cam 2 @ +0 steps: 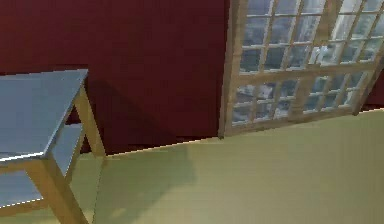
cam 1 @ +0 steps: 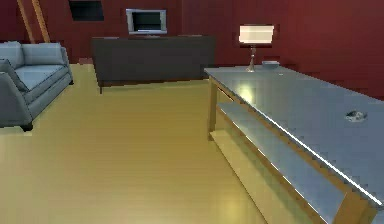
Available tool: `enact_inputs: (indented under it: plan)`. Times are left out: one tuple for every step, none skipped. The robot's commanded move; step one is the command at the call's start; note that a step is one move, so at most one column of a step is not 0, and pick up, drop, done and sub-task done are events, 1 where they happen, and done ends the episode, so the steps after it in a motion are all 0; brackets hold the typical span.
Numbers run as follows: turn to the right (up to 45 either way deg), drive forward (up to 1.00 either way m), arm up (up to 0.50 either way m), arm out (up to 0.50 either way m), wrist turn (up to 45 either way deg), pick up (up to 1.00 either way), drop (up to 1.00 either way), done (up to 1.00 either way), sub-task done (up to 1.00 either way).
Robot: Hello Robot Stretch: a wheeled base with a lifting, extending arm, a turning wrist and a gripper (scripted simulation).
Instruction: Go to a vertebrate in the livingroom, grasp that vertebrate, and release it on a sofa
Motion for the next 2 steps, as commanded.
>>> enact_inputs:
  plan:
    - [0.0,0.45,0.00,0.00,0.0,0.00,0.00,0.00,0.00]
    - [-30.0,0.00,0.00,0.00,0.0,0.00,0.00,0.00,0.00]
